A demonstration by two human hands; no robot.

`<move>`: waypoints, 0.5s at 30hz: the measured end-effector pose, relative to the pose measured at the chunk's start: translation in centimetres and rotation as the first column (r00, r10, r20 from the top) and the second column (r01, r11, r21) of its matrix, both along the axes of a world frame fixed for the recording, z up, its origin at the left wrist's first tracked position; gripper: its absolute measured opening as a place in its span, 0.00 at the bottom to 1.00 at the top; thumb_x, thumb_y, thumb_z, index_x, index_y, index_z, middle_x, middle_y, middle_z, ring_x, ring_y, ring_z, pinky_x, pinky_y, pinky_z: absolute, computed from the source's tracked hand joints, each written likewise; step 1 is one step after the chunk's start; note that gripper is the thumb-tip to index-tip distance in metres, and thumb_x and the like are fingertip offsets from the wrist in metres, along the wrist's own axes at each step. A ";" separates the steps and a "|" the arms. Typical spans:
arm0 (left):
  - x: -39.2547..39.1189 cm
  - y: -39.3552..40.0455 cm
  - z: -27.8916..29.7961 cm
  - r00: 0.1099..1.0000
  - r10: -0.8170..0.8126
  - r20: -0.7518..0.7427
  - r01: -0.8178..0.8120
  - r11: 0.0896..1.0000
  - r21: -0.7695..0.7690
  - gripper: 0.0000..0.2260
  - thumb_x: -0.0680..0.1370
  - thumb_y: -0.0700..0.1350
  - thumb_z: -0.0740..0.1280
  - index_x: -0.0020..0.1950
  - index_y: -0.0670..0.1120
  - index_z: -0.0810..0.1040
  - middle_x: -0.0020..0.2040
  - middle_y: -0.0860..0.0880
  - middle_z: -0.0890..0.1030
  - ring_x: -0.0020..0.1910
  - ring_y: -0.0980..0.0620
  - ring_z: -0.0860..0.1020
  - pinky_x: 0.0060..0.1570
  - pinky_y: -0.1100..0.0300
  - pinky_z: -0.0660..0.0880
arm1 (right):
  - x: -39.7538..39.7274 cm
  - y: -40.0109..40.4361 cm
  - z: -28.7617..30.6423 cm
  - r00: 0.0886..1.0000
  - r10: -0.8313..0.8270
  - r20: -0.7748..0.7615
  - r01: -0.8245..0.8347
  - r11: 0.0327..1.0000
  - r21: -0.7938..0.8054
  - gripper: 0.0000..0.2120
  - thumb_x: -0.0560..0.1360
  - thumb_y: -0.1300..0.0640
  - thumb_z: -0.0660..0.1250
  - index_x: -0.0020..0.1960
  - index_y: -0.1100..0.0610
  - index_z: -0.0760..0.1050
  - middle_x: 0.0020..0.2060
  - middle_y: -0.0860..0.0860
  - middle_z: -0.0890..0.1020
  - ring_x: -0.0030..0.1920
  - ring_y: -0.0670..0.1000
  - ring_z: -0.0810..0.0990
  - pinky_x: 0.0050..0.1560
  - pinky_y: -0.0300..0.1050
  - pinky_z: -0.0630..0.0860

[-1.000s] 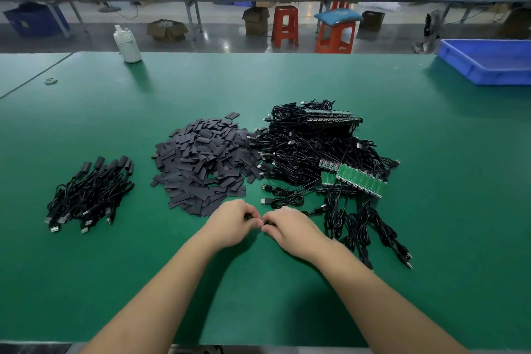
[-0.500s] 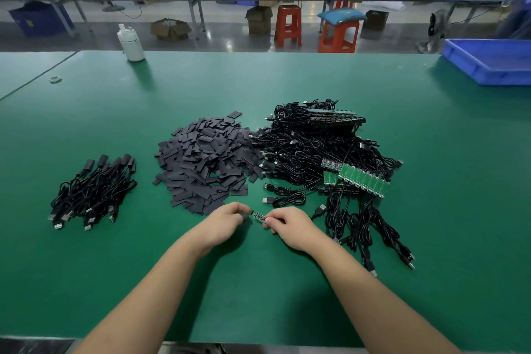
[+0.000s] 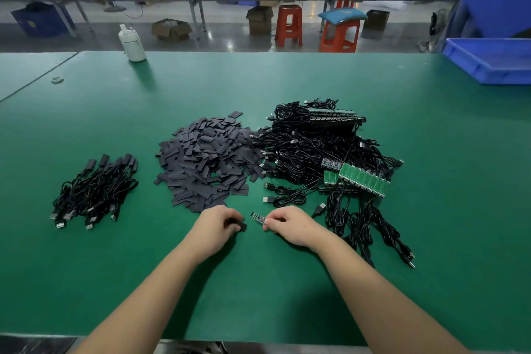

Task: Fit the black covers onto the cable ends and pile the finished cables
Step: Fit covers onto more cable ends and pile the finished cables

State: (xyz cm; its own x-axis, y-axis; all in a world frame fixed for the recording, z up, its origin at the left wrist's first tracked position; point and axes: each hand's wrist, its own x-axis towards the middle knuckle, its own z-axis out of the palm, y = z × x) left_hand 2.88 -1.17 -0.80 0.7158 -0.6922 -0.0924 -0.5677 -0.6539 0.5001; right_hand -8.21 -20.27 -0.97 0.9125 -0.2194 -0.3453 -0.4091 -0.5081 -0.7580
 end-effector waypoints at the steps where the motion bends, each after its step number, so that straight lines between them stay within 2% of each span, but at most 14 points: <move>1: 0.1 0.0 -0.1 0.997 -0.056 0.053 0.054 0.997 0.054 0.10 0.77 0.44 0.70 0.58 0.50 0.83 0.51 0.51 0.80 0.52 0.50 0.78 0.54 0.60 0.73 | 0.0 -0.1 -0.1 1.000 0.005 -0.007 -0.005 1.000 0.003 0.10 0.79 0.48 0.65 0.43 0.45 0.83 0.41 0.50 0.82 0.40 0.49 0.74 0.45 0.46 0.73; 4: 0.5 0.1 -0.3 0.972 -0.210 0.108 0.190 0.967 0.168 0.13 0.80 0.44 0.66 0.64 0.49 0.80 0.56 0.49 0.77 0.56 0.48 0.77 0.58 0.57 0.72 | 0.0 -0.3 -0.1 1.000 0.021 -0.018 -0.021 1.000 0.022 0.11 0.79 0.47 0.64 0.43 0.45 0.83 0.39 0.51 0.79 0.39 0.50 0.72 0.42 0.45 0.70; 8: 0.7 0.4 -0.6 0.934 -0.319 0.161 0.279 0.932 0.230 0.13 0.81 0.47 0.64 0.66 0.50 0.78 0.57 0.50 0.75 0.56 0.48 0.77 0.58 0.57 0.72 | 0.0 -0.6 -0.2 0.997 0.057 -0.046 -0.056 0.998 0.021 0.12 0.80 0.46 0.63 0.44 0.44 0.83 0.42 0.53 0.83 0.40 0.49 0.73 0.45 0.46 0.72; 10: 0.7 0.7 -0.5 0.932 -0.313 0.181 0.291 0.946 0.140 0.13 0.81 0.47 0.65 0.64 0.50 0.80 0.54 0.51 0.77 0.53 0.50 0.78 0.56 0.59 0.73 | 0.0 -0.6 -0.2 0.996 0.068 -0.057 -0.067 0.997 0.029 0.11 0.79 0.47 0.64 0.44 0.43 0.83 0.45 0.54 0.84 0.42 0.50 0.74 0.49 0.48 0.76; 12: 0.5 1.0 -0.3 0.952 -0.257 0.169 0.264 0.964 -0.023 0.11 0.79 0.47 0.69 0.60 0.49 0.83 0.50 0.54 0.79 0.49 0.55 0.78 0.52 0.65 0.72 | -0.1 -0.7 -0.1 0.994 0.084 -0.063 -0.082 0.996 0.030 0.10 0.79 0.47 0.64 0.44 0.43 0.83 0.50 0.55 0.85 0.44 0.52 0.77 0.58 0.54 0.77; 15: 0.4 1.2 0.1 0.977 -0.179 0.119 0.196 0.968 -0.157 0.08 0.77 0.46 0.71 0.56 0.48 0.85 0.47 0.56 0.80 0.46 0.57 0.78 0.49 0.74 0.68 | -0.1 -0.8 -0.2 0.992 0.105 -0.065 -0.104 0.994 0.021 0.10 0.80 0.46 0.64 0.45 0.43 0.83 0.53 0.54 0.85 0.54 0.59 0.81 0.63 0.56 0.75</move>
State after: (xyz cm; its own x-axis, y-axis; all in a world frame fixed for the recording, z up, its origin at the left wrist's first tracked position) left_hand 3.23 0.05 -0.72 0.5714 -0.8142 0.1033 -0.7263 -0.4431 0.5255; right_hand -8.34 -21.12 -1.13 0.9053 -0.1175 -0.4082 -0.4035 -0.5379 -0.7401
